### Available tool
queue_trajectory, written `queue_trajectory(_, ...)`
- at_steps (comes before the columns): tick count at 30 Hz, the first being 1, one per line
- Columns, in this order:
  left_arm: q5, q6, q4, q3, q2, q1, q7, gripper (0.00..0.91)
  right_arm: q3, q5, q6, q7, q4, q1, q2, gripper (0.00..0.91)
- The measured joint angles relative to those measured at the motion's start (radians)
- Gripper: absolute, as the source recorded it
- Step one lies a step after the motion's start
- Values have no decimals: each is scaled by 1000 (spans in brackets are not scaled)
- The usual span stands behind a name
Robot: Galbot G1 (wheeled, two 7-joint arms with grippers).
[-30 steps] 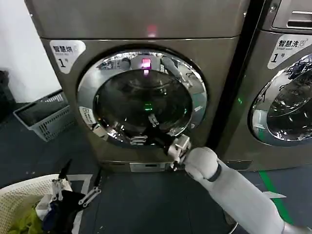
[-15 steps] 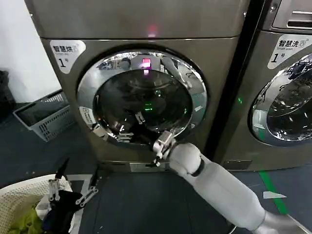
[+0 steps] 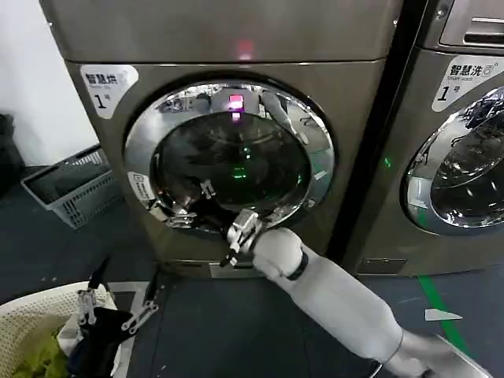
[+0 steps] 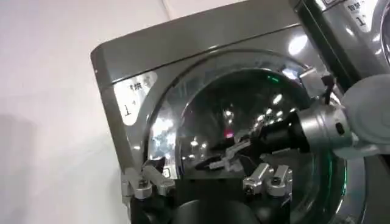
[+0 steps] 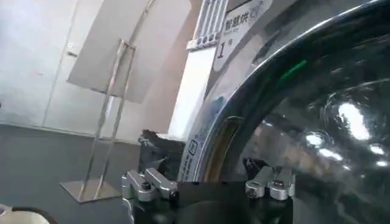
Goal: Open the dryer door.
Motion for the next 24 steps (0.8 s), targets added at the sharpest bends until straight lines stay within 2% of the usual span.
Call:
queue_trajectory(11, 0, -1, -1, -1, -2, -1, 0, 907, -18, -47, -39, 99, -37, 13, 56, 907)
queue_trajectory(24, 3, -1, -8, -1, -6, 4, 1, 907, -43, -43, -35, 73, -105, 50, 103, 907)
